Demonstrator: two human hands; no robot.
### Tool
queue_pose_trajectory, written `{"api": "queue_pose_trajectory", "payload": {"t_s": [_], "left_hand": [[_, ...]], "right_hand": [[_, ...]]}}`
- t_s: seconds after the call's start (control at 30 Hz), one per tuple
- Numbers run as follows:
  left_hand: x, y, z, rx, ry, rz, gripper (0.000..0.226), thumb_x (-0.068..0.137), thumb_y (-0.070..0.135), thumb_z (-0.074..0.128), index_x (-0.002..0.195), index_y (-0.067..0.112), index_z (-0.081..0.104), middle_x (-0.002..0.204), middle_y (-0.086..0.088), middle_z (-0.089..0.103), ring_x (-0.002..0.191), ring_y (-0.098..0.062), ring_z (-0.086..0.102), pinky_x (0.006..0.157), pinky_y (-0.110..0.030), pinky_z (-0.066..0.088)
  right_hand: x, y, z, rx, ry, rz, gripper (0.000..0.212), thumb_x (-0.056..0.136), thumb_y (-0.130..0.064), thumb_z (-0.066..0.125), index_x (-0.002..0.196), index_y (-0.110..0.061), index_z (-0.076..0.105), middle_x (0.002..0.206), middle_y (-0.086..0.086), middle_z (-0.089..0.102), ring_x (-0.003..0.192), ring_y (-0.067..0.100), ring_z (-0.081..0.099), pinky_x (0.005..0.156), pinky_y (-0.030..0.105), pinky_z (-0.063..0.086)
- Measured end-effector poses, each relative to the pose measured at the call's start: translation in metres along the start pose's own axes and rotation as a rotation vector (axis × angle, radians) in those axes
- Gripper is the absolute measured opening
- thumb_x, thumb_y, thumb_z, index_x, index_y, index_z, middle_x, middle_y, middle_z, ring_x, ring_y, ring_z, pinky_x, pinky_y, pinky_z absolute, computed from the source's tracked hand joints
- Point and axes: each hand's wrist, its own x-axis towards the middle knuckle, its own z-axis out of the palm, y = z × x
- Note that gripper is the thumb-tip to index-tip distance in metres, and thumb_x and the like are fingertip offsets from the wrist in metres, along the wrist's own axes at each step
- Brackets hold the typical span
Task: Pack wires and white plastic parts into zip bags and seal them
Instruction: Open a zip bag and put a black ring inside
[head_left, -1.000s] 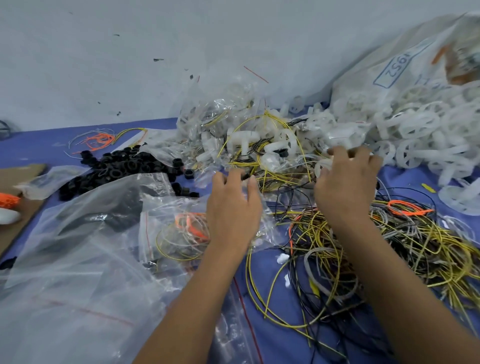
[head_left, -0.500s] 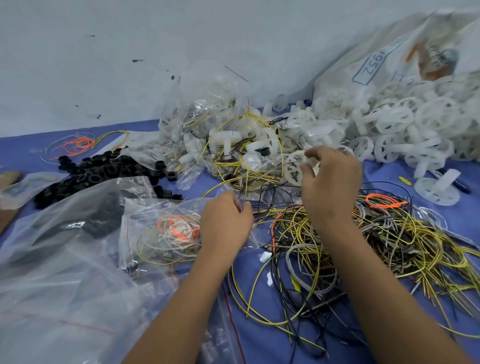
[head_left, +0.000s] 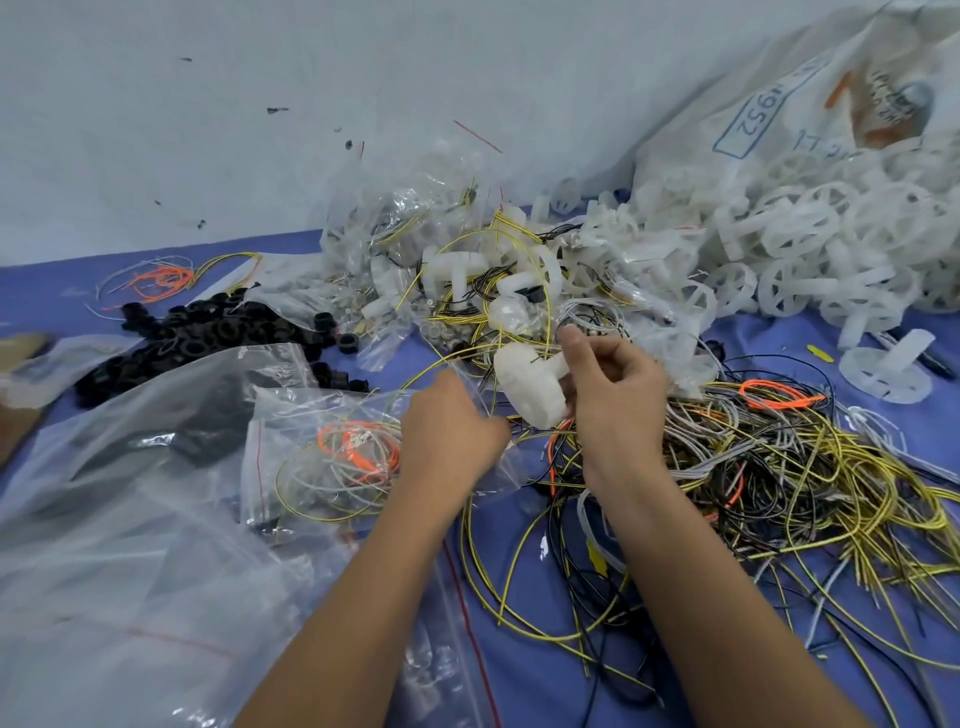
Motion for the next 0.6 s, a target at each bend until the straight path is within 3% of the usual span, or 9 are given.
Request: {"api": "queue_pose_trajectory", "payload": {"t_s": [0.13, 0.27, 0.37, 0.43, 0.6], "left_hand": [[0.003, -0.003, -0.003, -0.055, 0.018, 0.003, 0.030, 0.078, 0.024, 0.076, 0.090, 0.014, 0.050, 0.077, 0.003, 0.052, 0.065, -0.009, 0.047, 0.050, -0.025, 0.028], [0.008, -0.007, -0.011, -0.435, -0.064, -0.155, 0.015, 0.082, 0.012, 0.073, 0.087, 0.010, 0.058, 0.062, -0.006, 0.067, 0.050, -0.022, 0.066, 0.046, -0.030, 0.050], [0.013, -0.010, -0.021, -0.625, -0.057, -0.206, 0.003, 0.083, 0.003, 0.065, 0.086, 0.004, 0.064, 0.054, -0.003, 0.062, 0.039, -0.014, 0.059, 0.042, -0.023, 0.046], [0.014, -0.008, -0.026, -0.717, 0.003, -0.203, 0.008, 0.083, 0.001, 0.061, 0.078, 0.007, 0.061, 0.048, 0.002, 0.056, 0.035, -0.011, 0.051, 0.040, -0.021, 0.043], [0.010, -0.002, -0.030, -0.818, 0.149, -0.079, 0.010, 0.076, 0.009, 0.059, 0.069, 0.012, 0.054, 0.052, 0.002, 0.046, 0.042, -0.015, 0.038, 0.039, -0.023, 0.033]], "right_hand": [[-0.003, -0.001, 0.002, 0.393, -0.154, 0.210, 0.014, 0.096, -0.012, 0.067, 0.100, 0.001, 0.062, 0.069, 0.005, 0.068, 0.058, 0.012, 0.065, 0.056, 0.020, 0.055], [-0.002, 0.002, 0.001, 0.479, -0.239, 0.271, 0.004, 0.094, 0.003, 0.063, 0.092, 0.003, 0.067, 0.088, 0.012, 0.071, 0.086, 0.024, 0.075, 0.076, 0.021, 0.059], [-0.002, 0.007, 0.002, 0.418, -0.286, 0.285, 0.009, 0.095, 0.005, 0.061, 0.090, 0.003, 0.068, 0.090, 0.015, 0.072, 0.090, 0.027, 0.075, 0.080, 0.023, 0.059], [-0.004, 0.011, 0.003, 0.353, -0.315, 0.288, 0.008, 0.096, 0.004, 0.061, 0.091, 0.004, 0.068, 0.089, 0.015, 0.075, 0.088, 0.027, 0.075, 0.079, 0.025, 0.060], [-0.006, 0.014, 0.001, -0.008, -0.340, 0.136, 0.010, 0.095, 0.000, 0.065, 0.089, 0.002, 0.072, 0.076, 0.014, 0.074, 0.065, 0.020, 0.071, 0.064, 0.023, 0.058]]}}
